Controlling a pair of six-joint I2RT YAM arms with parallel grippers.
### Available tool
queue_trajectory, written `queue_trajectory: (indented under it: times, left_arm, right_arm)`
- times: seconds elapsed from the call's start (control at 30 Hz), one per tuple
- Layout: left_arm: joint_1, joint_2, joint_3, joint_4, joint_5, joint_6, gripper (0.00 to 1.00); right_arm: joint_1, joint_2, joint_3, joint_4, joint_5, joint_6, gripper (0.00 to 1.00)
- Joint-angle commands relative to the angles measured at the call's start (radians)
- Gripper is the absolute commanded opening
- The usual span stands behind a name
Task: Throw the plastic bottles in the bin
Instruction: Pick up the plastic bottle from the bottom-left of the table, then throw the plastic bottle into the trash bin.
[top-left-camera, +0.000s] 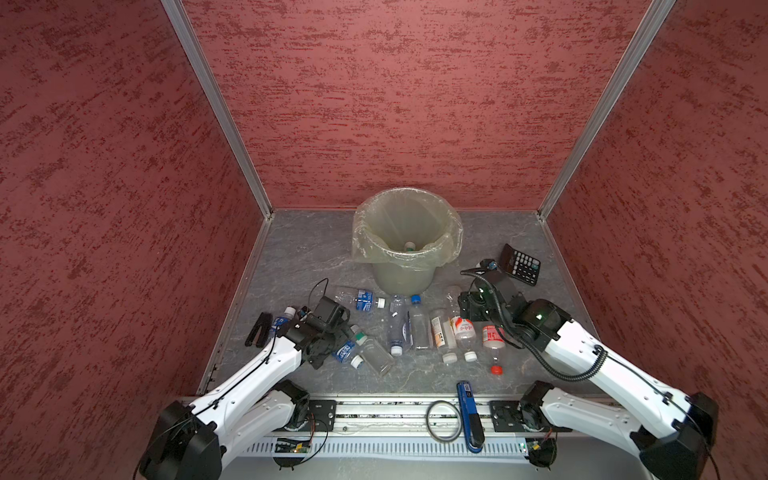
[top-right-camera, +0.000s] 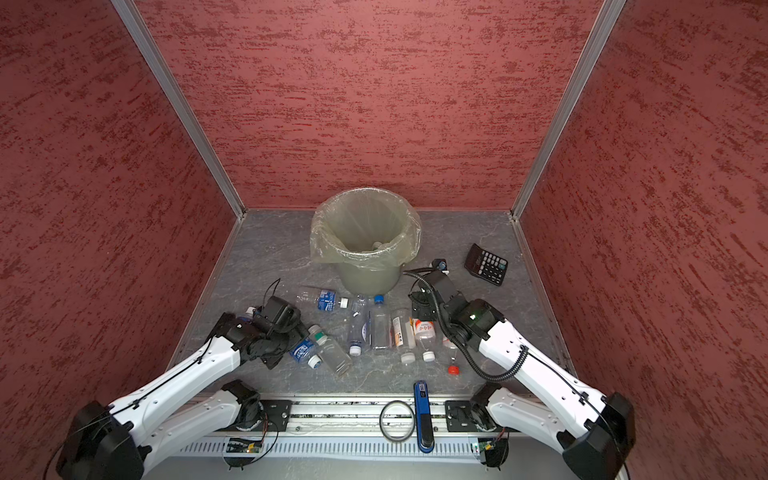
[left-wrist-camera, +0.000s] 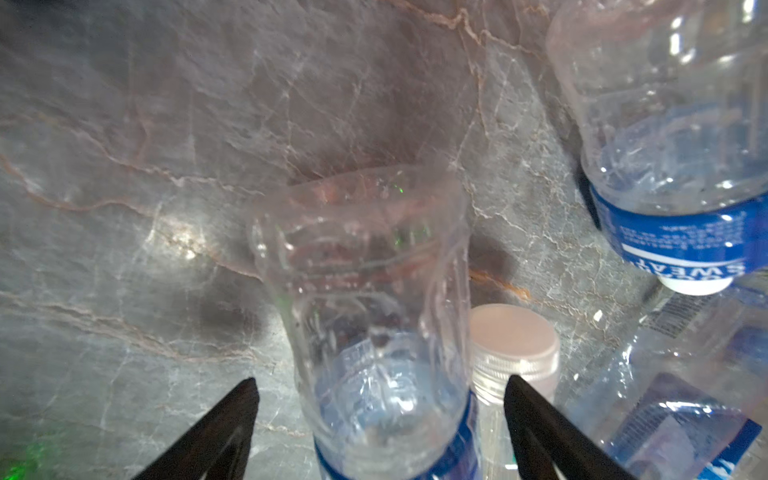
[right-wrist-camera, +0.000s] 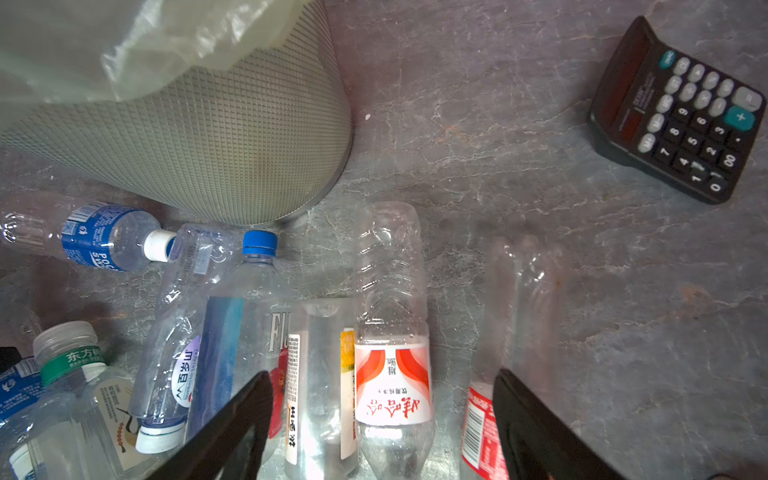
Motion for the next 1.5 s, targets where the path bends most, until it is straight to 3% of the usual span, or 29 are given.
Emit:
queue_trajectory:
  times: [0.0,0.1,0.2,0.3,0.53,0.67,0.8,1.07,1.27,1.47]
  left_arm:
    - [0.026,0.023,-0.025,0.062,0.044,0.033,0.89]
    - [0.030,0.036,-0.022,0.075,0.046,0.054,0.83]
    - [0.029,0.026,-0.012,0.079,0.045,0.080,0.64]
    - [0.017,-0.012,0.030,0.025,0.002,0.110,0.55]
    - [-0.054,-0.169,0.142,-0.095,-0.112,0.146,0.54]
    - [-0.197,-0.306,0.196,-0.090,-0.261,0.167,0.54]
    - [-0.343,-0.341,0.296,-0.096,-0.416,0.225,0.53]
    - [-0.521,-0.274,0.516,0.104,-0.519,0.570,0.55]
    - [-0.498,-0.090,0.732,0.273,-0.474,0.822,0.56]
    - [-0.216,0.278,1.052,0.405,-0.101,0.862,0.63]
  right_arm:
    - [-0.013,0.001,-0.013,0.028,-0.021,0.013,0.83]
    - [-0.019,0.004,-0.020,0.034,-0.029,0.013,0.83]
    - [-0.023,0.002,-0.025,0.035,-0.035,0.017,0.84]
    - [-0.028,-0.004,-0.028,0.034,-0.036,0.018,0.84]
    - [-0.032,0.005,-0.033,0.045,-0.037,0.023,0.84]
    - [-0.034,0.007,-0.032,0.058,-0.029,0.032,0.84]
    - [-0.034,0.009,-0.024,0.061,-0.022,0.047,0.83]
    - [-0.036,-0.015,-0.023,0.047,-0.005,0.062,0.82]
    - [-0.037,-0.033,-0.012,0.036,-0.001,0.068,0.82]
    - [-0.037,-0.018,0.005,0.042,-0.009,0.061,0.82]
